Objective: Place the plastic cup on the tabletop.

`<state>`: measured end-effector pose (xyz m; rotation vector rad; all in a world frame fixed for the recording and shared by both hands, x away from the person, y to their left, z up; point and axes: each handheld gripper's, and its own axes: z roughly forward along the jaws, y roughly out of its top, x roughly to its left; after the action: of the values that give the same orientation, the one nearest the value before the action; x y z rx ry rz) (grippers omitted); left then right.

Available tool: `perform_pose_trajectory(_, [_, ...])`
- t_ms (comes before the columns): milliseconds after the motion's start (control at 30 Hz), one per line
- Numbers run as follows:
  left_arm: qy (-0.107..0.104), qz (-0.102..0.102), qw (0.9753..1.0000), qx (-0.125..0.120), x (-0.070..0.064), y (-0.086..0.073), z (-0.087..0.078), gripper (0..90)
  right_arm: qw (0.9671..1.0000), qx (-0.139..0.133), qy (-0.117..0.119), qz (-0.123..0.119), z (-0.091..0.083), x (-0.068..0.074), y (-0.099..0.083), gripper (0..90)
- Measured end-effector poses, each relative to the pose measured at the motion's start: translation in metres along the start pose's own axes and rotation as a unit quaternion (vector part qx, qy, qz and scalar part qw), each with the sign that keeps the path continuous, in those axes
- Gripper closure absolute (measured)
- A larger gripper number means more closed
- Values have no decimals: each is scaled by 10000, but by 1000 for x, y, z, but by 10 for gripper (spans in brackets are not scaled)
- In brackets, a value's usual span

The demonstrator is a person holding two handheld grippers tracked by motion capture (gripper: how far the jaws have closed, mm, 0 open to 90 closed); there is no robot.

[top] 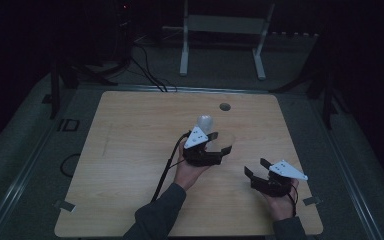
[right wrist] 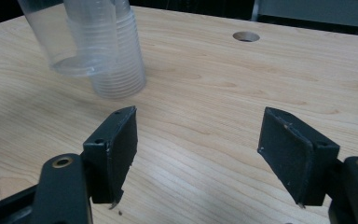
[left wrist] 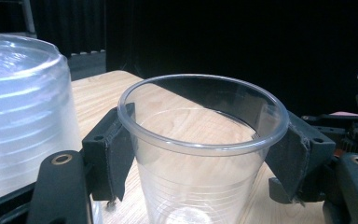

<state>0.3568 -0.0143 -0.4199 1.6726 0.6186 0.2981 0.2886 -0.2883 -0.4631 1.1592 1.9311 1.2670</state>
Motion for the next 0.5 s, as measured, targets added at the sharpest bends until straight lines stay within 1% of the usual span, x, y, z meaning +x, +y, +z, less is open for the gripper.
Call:
perform_pose_trajectory(167, [-42, 61, 10000, 26, 0, -3, 3, 292, 10000, -6, -38, 21, -1, -2, -1, 279])
perform_pose_trajectory(233, [-52, 79, 9999, 34, 0, -4, 5, 292, 9999, -21, -71, 84, -2, -5, -2, 279])
perform_pose_trajectory(500, [-59, 79, 10000, 0, 4, -10, 5, 292, 9997, -69, -147, 155, -7, -11, -2, 279])
